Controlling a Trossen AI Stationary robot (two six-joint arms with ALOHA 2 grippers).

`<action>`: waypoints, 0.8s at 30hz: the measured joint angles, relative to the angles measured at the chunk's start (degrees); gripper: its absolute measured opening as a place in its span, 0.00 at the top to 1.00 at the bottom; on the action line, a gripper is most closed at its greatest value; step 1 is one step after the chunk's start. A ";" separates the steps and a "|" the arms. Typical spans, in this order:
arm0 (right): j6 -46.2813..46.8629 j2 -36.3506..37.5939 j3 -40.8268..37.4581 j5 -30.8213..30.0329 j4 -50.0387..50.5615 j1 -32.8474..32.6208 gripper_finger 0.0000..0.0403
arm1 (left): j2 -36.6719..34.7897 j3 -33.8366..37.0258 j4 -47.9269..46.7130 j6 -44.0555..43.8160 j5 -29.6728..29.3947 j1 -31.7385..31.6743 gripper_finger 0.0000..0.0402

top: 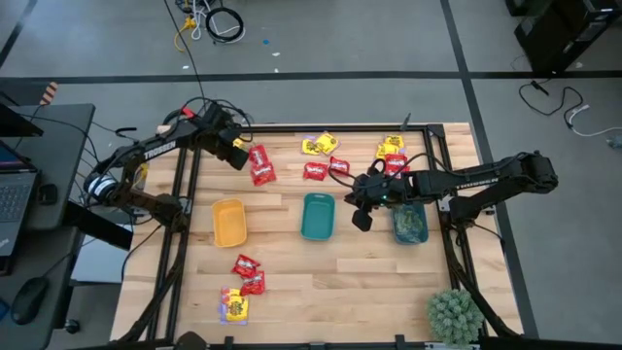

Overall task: Sort candy
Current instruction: Put the green transparent candy into the blue bin

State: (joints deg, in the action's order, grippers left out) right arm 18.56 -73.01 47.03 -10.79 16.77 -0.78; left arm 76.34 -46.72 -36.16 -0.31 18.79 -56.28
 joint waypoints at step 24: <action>-28.84 0.00 0.00 -3.29 -21.85 1.69 0.91 | 0.02 0.02 30.47 -22.77 18.99 14.42 1.00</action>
State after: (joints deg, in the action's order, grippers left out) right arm -10.28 -73.01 47.03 -14.08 -5.09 0.91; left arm 76.36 -46.70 -5.69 -23.08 37.77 -41.85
